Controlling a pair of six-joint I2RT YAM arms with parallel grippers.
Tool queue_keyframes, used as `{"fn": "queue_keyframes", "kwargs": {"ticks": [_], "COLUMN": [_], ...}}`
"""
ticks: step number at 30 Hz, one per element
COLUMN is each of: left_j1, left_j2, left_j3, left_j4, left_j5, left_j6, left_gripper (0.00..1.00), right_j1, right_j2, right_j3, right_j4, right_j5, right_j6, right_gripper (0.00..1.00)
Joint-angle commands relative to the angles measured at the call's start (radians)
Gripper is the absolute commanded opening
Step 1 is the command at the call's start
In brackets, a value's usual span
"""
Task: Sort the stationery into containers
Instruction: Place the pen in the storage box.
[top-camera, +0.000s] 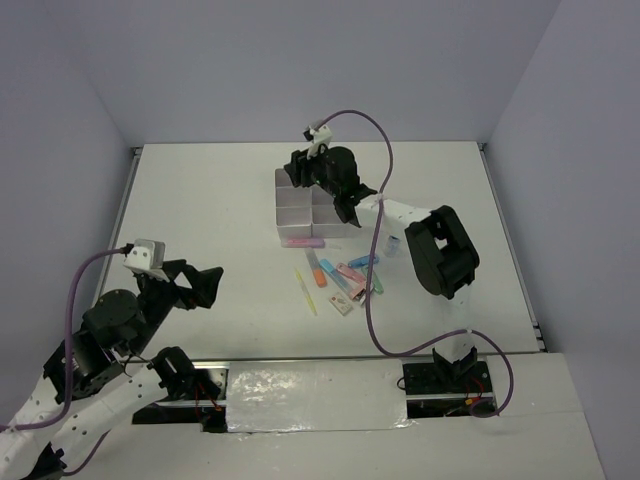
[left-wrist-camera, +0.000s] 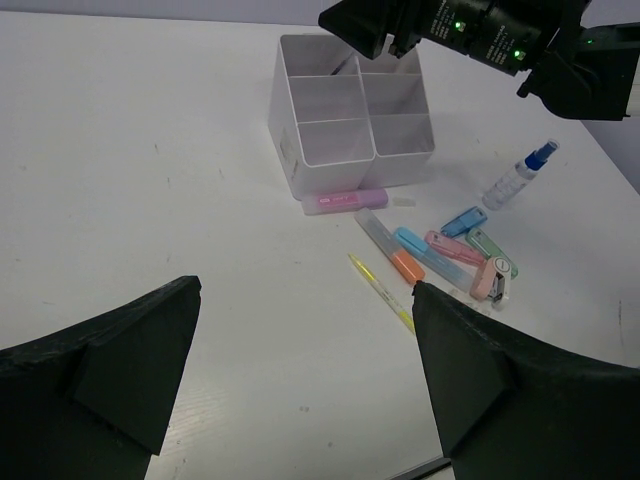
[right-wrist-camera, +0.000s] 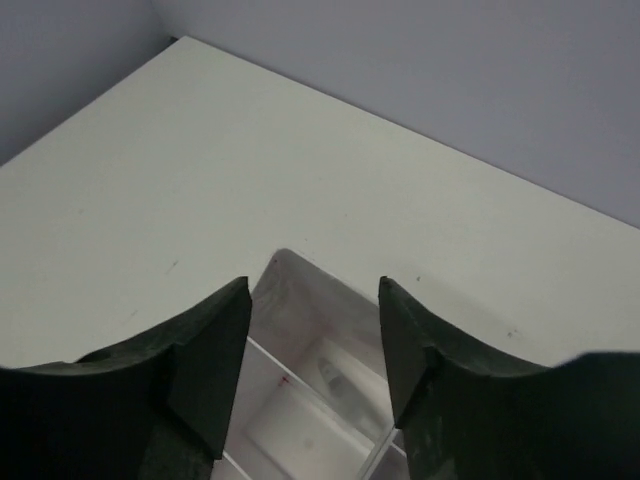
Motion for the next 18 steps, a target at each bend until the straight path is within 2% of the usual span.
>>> {"fn": "queue_keyframes", "kwargs": {"ticks": [1, 2, 5, 10, 12, 14, 15, 18], "left_j1": [0.004, 0.004, 0.004, 0.004, 0.004, 0.005, 0.005, 0.019], "left_j2": [-0.018, -0.018, -0.016, 0.005, 0.014, 0.031, 0.045, 0.082], "left_j3": [0.0, 0.002, 0.0, 0.002, 0.002, 0.003, 0.003, 0.014], "left_j4": [0.051, 0.05, 0.05, 0.044, 0.042, 0.038, 0.039, 0.028], "left_j5": [0.024, 0.024, 0.018, 0.009, 0.004, 0.0, -0.002, -0.022], "left_j6": [0.022, 0.023, 0.023, 0.017, 0.011, 0.006, 0.002, -0.021], "left_gripper": [0.99, 0.99, 0.99, 0.99, 0.99, 0.99, 0.99, 0.99], "right_j1": [0.004, 0.004, 0.004, 0.004, 0.002, 0.004, 0.002, 0.002], "right_j2": [-0.043, -0.054, -0.091, -0.218, -0.258, -0.313, -0.332, -0.439], "right_j3": [-0.014, -0.013, -0.004, 0.027, 0.091, 0.157, 0.165, 0.057], "right_j4": [0.035, 0.026, -0.003, -0.126, -0.321, -0.484, -0.635, -0.759], "right_j5": [-0.016, -0.017, -0.02, 0.001, 0.027, 0.084, 0.093, 0.138], "right_j6": [0.017, 0.015, 0.015, 0.035, 0.066, 0.099, 0.131, 0.194], "right_gripper": [0.63, 0.69, 0.78, 0.81, 0.83, 0.9, 0.9, 0.91]}}
